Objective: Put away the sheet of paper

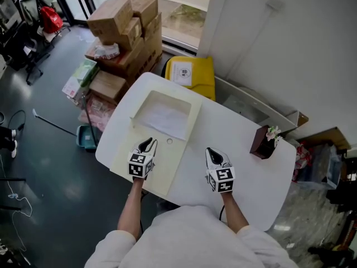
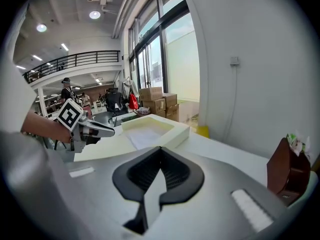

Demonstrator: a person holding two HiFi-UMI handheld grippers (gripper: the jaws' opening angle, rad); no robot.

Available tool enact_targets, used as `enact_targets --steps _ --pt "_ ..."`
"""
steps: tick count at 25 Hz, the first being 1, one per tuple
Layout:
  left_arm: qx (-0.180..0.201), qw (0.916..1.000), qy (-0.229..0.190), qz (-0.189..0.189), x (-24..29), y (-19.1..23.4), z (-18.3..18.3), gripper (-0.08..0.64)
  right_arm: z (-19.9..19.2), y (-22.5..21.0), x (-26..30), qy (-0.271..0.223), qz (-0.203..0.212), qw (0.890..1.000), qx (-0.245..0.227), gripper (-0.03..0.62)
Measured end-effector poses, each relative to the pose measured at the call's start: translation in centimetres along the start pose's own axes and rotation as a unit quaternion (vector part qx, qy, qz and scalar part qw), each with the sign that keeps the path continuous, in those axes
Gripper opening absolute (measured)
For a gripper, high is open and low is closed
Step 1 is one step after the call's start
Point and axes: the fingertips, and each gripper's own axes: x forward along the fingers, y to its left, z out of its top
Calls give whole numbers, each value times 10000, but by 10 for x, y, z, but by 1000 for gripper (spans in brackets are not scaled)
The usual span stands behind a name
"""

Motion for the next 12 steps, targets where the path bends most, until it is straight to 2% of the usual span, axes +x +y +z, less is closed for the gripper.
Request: enact_targets --steps 2,3,12 --pt "26 9998 -150 119 -10 -2 3 19 1 2 -4 -51 -15 10000 -5 2" --pt "33 9997 -199 148 -15 -3 3 6 1 3 -6 -80 -20 10000 -7 3" --pt "22 9969 -697 361 -65 -15 19 5 13 10 -24 -350 -27 9993 -114 3"
